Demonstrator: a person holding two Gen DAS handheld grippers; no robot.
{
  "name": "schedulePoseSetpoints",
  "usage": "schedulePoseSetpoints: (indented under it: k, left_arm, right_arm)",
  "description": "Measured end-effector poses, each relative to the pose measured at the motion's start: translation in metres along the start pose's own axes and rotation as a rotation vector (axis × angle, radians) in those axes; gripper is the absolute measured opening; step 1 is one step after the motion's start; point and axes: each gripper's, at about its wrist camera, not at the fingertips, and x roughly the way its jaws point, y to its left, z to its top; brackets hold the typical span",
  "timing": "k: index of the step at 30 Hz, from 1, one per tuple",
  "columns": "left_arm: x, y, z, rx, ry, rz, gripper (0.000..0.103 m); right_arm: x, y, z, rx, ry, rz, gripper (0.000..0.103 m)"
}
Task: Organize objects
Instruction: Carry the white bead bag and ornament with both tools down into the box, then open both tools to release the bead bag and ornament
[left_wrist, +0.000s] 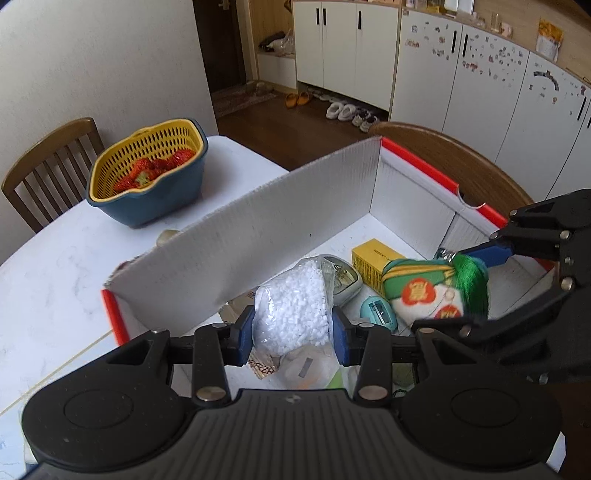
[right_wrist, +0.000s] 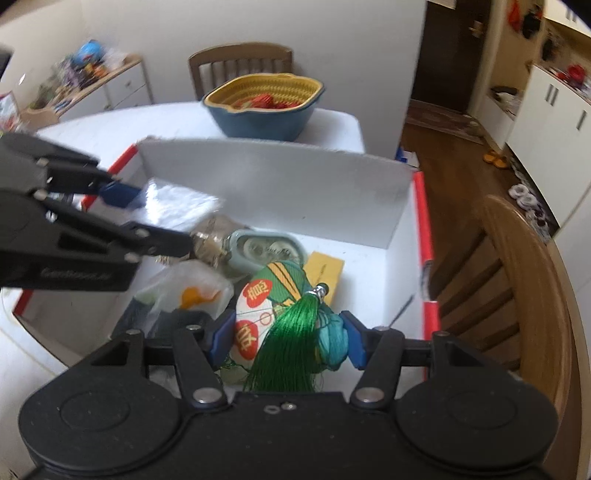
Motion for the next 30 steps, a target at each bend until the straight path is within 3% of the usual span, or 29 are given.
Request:
schedulePoseSetpoints:
  k: [5, 16, 21, 30]
  left_arm:
    - [0.009, 0.000, -0.003, -0.005, 0.023, -0.003, 0.041]
    - [0.023, 0.000, -0.010, -0.030, 0.073, -0.035, 0.044]
    - [0.022, 0.003, -0.011, -0.048, 0.071, -0.027, 0.064]
    - [0.010, 0.003, -0.013, -0.052, 0.043, -0.033, 0.070]
  right_arm:
    - [0.011, 0.007, -0.001, -0.052, 0.010, 0.027, 0.058]
    - [0.023, 0.015, 0.004, -0.087, 0.012, 0.000, 0.063]
    - [0.023, 0.016, 0.004, -0.083, 0.018, -0.002, 0.067]
    - [0.009, 0.010, 0.001, -0.036, -0.004, -0.007, 0.073]
